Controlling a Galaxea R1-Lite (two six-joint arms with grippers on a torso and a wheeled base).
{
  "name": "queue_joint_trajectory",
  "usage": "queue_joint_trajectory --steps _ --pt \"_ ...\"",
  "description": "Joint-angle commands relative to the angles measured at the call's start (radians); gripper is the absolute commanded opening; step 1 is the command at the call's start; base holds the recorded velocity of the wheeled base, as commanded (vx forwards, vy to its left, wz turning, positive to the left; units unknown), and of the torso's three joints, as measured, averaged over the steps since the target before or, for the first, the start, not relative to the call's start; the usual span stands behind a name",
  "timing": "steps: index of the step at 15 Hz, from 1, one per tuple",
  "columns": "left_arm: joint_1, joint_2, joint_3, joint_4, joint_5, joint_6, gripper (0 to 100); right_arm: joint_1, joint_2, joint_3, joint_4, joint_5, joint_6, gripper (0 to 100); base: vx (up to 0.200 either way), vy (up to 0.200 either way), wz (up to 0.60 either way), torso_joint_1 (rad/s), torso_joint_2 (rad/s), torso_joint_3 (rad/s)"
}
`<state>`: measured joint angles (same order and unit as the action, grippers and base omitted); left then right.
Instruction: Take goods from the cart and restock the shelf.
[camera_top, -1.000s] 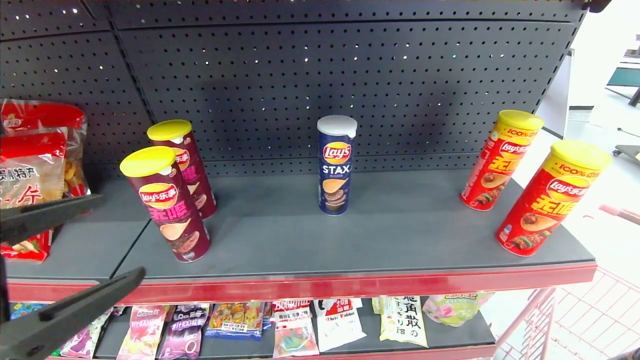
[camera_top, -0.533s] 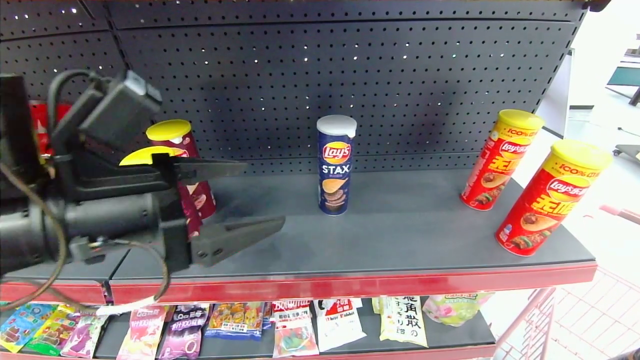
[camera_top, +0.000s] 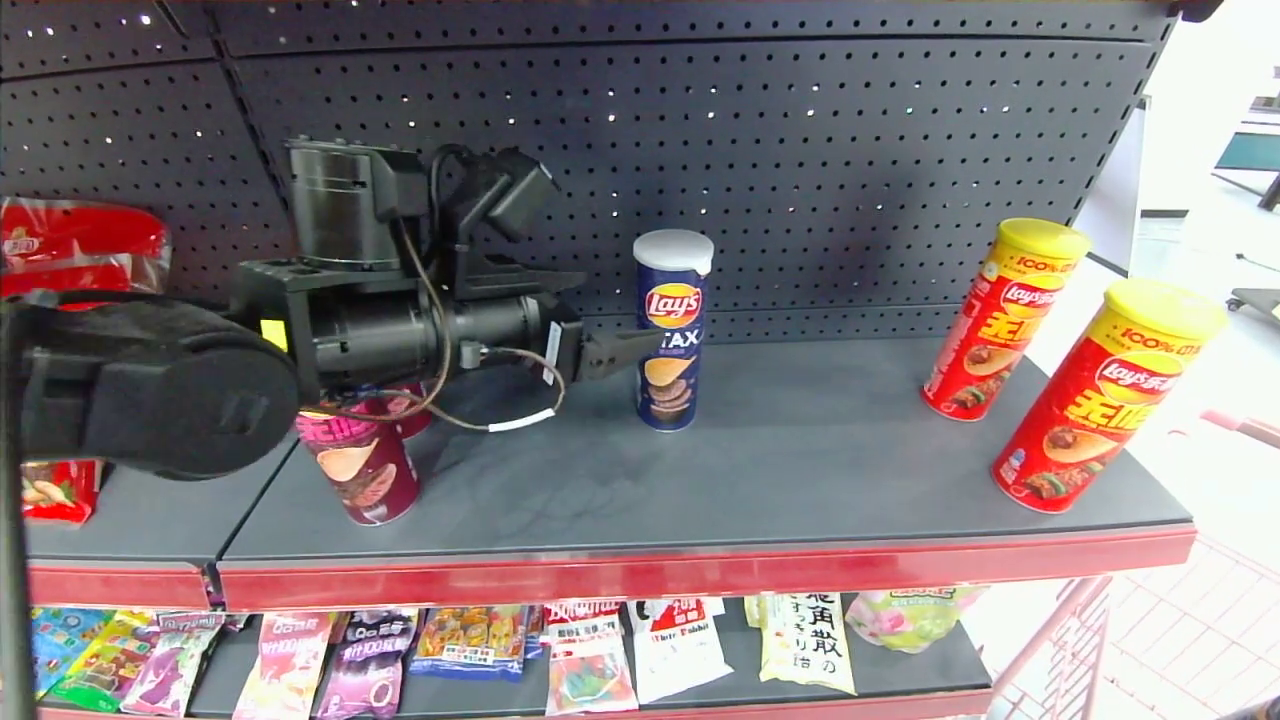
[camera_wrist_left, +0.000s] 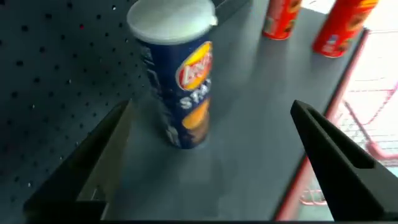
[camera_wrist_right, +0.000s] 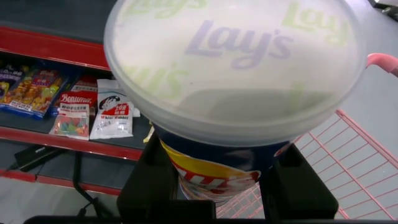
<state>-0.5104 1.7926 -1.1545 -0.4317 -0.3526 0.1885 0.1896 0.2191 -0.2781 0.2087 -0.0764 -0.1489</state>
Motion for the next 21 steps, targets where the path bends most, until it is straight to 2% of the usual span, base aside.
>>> queue_joint_trajectory --steps 1,3,6,9,13,15,21 --pt "0.004 0.125 -0.087 0.001 0.000 0.032 100 0.001 0.003 0.000 0.000 0.000 0.005 0 0.000 0.000 0.00 0.000 0.00 0.000" --pt "0.024 0.163 -0.131 0.007 -0.003 0.077 100 0.001 0.005 0.000 0.000 0.000 0.019 0 0.000 0.000 0.00 0.000 0.00 0.000" --pt "0.033 0.200 -0.156 0.010 -0.008 0.080 100 0.001 0.005 0.000 0.001 -0.002 0.020 0 0.000 0.000 0.00 0.000 0.00 0.000" --pt "0.033 0.257 -0.240 0.011 -0.046 0.072 100 0.001 0.011 0.002 0.001 -0.002 0.022 0 0.000 0.000 0.00 0.000 0.00 0.000" --pt "0.035 0.318 -0.337 0.011 -0.051 0.065 100 0.001 0.011 0.002 0.001 -0.002 0.028 0 0.000 0.000 0.00 0.000 0.00 0.000" --pt "0.033 0.347 -0.403 0.016 -0.051 0.042 100 0.001 0.009 0.002 0.001 -0.003 0.028 0 0.000 0.000 0.00 0.000 0.00 0.000" --pt "0.033 0.367 -0.439 0.056 -0.094 0.040 100 0.001 0.022 0.004 0.004 -0.002 0.038 0 0.000 0.000 0.00 0.000 0.00 0.000"
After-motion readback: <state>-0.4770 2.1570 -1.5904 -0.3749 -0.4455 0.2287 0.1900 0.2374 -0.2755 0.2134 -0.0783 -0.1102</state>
